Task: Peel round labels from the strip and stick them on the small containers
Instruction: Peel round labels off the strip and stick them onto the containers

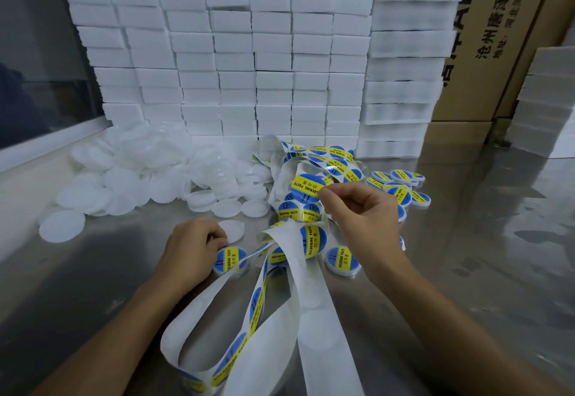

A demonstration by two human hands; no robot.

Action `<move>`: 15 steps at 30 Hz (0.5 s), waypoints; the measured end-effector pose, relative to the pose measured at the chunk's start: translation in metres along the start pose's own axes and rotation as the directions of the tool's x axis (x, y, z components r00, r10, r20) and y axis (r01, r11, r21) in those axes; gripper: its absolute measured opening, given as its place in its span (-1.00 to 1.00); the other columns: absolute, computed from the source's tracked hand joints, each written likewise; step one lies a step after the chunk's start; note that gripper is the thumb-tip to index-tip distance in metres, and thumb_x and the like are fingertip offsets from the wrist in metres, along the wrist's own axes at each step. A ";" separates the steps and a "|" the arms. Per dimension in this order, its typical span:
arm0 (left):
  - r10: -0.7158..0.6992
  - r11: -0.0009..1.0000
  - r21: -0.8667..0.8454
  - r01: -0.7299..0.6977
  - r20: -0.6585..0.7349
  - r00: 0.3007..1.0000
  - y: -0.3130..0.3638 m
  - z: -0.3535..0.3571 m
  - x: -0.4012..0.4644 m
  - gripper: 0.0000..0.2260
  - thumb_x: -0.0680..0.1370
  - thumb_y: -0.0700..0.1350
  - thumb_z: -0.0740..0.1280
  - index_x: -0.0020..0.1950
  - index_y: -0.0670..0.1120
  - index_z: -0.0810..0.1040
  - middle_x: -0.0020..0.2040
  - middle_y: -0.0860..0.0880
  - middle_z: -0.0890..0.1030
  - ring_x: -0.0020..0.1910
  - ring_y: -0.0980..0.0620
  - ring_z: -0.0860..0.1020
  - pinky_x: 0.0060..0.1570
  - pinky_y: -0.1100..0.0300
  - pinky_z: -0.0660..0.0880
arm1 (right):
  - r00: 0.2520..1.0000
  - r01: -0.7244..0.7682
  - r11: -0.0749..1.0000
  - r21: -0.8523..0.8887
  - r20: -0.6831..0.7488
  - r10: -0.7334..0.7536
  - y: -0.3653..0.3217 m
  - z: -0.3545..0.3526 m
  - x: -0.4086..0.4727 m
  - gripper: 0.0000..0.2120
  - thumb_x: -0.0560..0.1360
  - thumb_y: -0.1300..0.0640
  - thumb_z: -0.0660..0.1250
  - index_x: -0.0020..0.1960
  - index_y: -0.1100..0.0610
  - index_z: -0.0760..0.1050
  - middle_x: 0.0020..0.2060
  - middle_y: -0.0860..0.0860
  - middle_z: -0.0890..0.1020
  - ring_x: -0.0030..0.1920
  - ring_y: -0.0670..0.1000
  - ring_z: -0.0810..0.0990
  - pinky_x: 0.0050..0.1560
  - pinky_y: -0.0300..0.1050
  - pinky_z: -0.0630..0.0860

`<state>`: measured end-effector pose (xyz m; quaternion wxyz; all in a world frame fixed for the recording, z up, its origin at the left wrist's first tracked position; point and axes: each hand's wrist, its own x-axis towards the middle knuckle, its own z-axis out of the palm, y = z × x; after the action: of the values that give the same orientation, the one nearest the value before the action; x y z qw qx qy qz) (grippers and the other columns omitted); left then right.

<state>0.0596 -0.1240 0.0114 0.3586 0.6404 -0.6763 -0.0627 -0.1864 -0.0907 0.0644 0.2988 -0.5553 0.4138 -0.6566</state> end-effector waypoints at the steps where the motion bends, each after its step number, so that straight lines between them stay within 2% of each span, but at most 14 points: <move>1: 0.007 1.000 0.008 -0.007 0.003 1.000 0.000 0.000 0.000 -0.87 0.49 -0.27 0.40 -0.23 -0.11 0.66 -0.22 -0.02 0.62 -0.19 0.00 0.55 -0.15 0.10 0.49 | 1.000 0.009 1.000 -0.010 0.006 -0.009 0.001 0.000 0.000 -0.84 0.45 0.26 0.47 -0.23 0.03 0.65 -0.33 -0.06 0.71 -0.29 -0.13 0.67 -0.23 -0.28 0.60; 4: 0.028 0.999 0.017 -0.028 0.013 1.000 0.000 0.003 0.000 -0.85 0.52 -0.29 0.33 -0.23 -0.11 0.56 -0.10 0.00 0.58 -0.09 0.04 0.48 -0.22 0.27 0.30 | 0.999 0.029 0.999 -0.045 0.019 -0.028 0.002 0.001 -0.001 -0.82 0.45 0.24 0.47 -0.24 -0.02 0.65 -0.31 -0.08 0.70 -0.29 -0.12 0.66 -0.26 -0.32 0.57; 7: -0.001 0.999 -0.033 0.002 0.025 1.000 0.000 0.003 0.000 -0.89 0.59 -0.25 0.25 -0.10 -0.11 0.51 -0.02 -0.01 0.58 -0.05 -0.01 0.50 -0.14 0.13 0.39 | 0.999 0.033 0.998 -0.061 0.015 -0.032 0.003 0.001 0.000 -0.81 0.44 0.22 0.48 -0.26 -0.04 0.66 -0.31 -0.07 0.70 -0.29 -0.07 0.65 -0.31 -0.30 0.55; 9: -0.010 0.999 -0.041 0.012 0.033 0.999 0.000 0.002 -0.001 -0.91 0.62 -0.21 0.22 -0.04 -0.09 0.49 -0.13 -0.03 0.59 -0.14 -0.05 0.53 -0.22 0.09 0.42 | 0.999 0.036 0.998 -0.060 0.017 -0.035 0.004 0.001 0.000 -0.82 0.44 0.21 0.48 -0.26 -0.04 0.66 -0.31 -0.06 0.70 -0.30 -0.07 0.64 -0.32 -0.30 0.54; 12: 0.034 0.998 -0.043 -0.035 -0.025 0.999 0.002 0.002 -0.001 -0.89 0.63 -0.22 0.17 -0.07 -0.07 0.41 -0.30 0.00 0.49 -0.29 0.05 0.47 -0.38 0.20 0.32 | 0.999 0.038 0.997 -0.061 0.021 -0.037 0.004 0.002 0.000 -0.84 0.45 0.20 0.48 -0.24 -0.04 0.65 -0.30 -0.06 0.70 -0.27 -0.03 0.66 -0.30 -0.30 0.56; 15: 0.088 0.996 -0.026 -0.091 -0.097 0.991 0.004 0.001 0.000 -0.90 0.62 -0.23 0.17 -0.05 -0.05 0.39 -0.32 0.03 0.46 -0.31 0.02 0.45 -0.40 0.17 0.28 | 0.999 0.036 0.998 -0.056 0.018 -0.035 0.005 0.003 0.000 -0.86 0.44 0.20 0.48 -0.23 -0.02 0.65 -0.30 -0.04 0.70 -0.24 0.04 0.67 -0.28 -0.27 0.57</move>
<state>0.0561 -0.1234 0.0130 0.4028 0.6062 -0.6853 -0.0259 -0.1840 -0.0934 0.0603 0.2748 -0.5765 0.4197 -0.6449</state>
